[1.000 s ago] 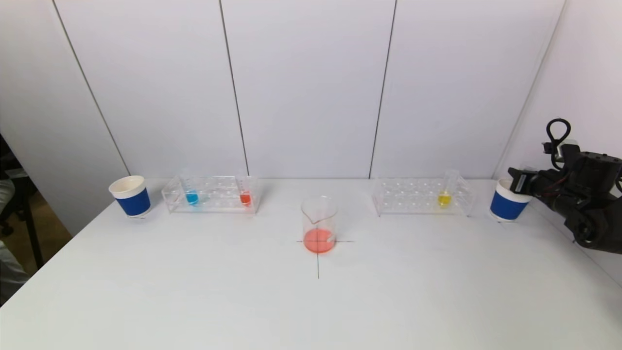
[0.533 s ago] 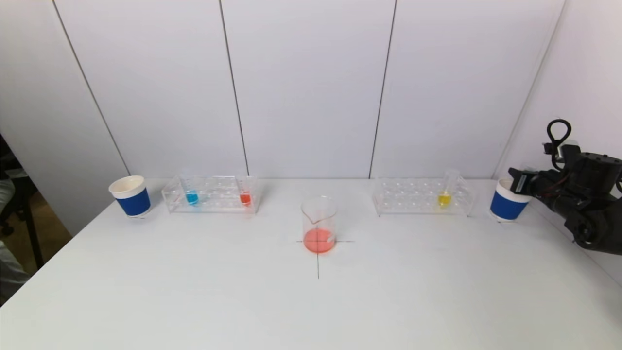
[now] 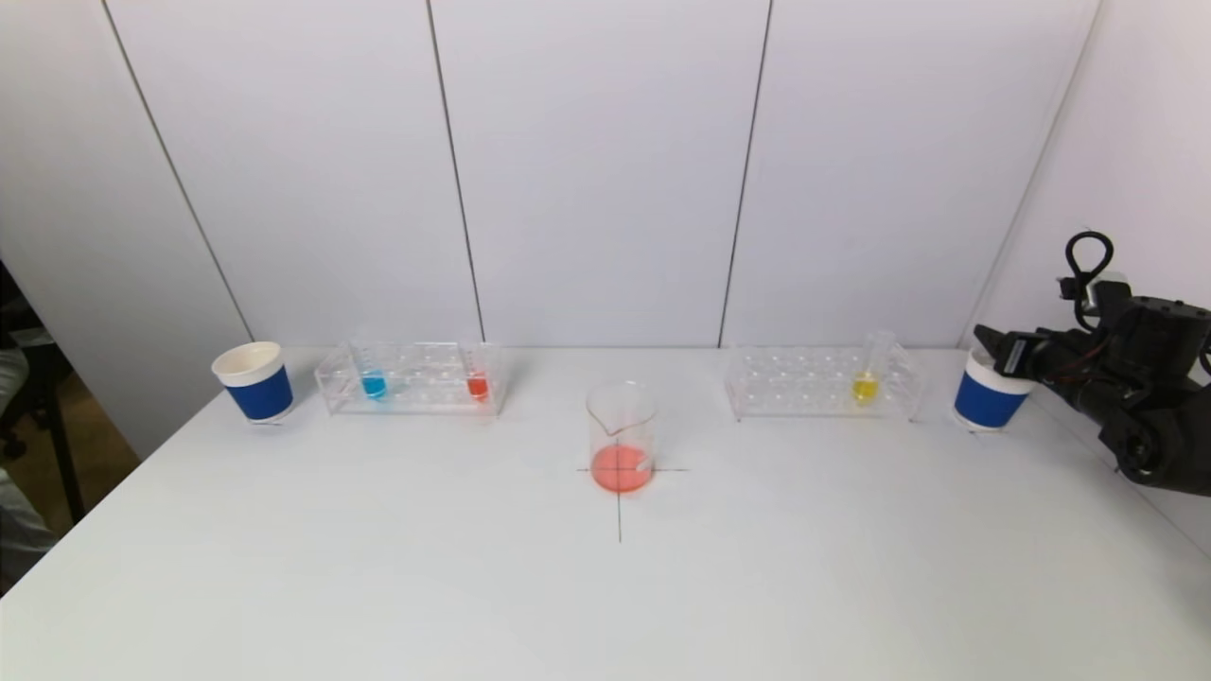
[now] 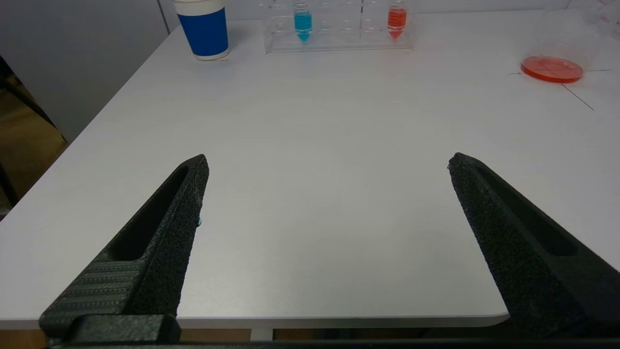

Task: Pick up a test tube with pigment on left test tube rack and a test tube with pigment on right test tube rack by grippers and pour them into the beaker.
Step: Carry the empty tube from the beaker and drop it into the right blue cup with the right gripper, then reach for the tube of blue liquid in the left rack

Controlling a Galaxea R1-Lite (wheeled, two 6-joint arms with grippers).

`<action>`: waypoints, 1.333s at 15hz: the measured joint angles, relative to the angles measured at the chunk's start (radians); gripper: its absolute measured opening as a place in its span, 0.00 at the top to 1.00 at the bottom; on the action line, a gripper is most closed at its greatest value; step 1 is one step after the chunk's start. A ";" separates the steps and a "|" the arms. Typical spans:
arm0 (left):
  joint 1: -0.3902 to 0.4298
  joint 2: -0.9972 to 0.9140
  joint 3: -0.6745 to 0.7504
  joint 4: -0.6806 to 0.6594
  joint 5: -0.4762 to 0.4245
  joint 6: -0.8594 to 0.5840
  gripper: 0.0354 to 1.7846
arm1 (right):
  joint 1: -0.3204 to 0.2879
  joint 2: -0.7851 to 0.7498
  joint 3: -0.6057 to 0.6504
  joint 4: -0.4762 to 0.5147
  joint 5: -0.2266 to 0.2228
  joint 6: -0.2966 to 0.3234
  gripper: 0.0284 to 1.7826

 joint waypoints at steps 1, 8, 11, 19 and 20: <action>0.000 0.000 0.000 0.000 0.000 0.000 0.03 | 0.000 0.000 0.000 0.000 0.000 0.000 0.18; 0.000 0.000 0.000 0.000 0.000 0.000 0.03 | 0.000 -0.002 0.004 0.000 0.000 0.000 0.00; 0.000 0.000 0.000 0.000 0.000 0.000 0.03 | -0.001 -0.008 0.006 0.000 0.000 0.000 0.00; 0.000 0.000 0.000 0.000 0.000 0.000 0.03 | -0.004 -0.117 0.083 0.000 0.020 0.016 0.00; 0.000 0.000 0.000 0.000 0.000 0.000 0.03 | -0.006 -0.140 0.099 0.000 0.031 0.023 0.00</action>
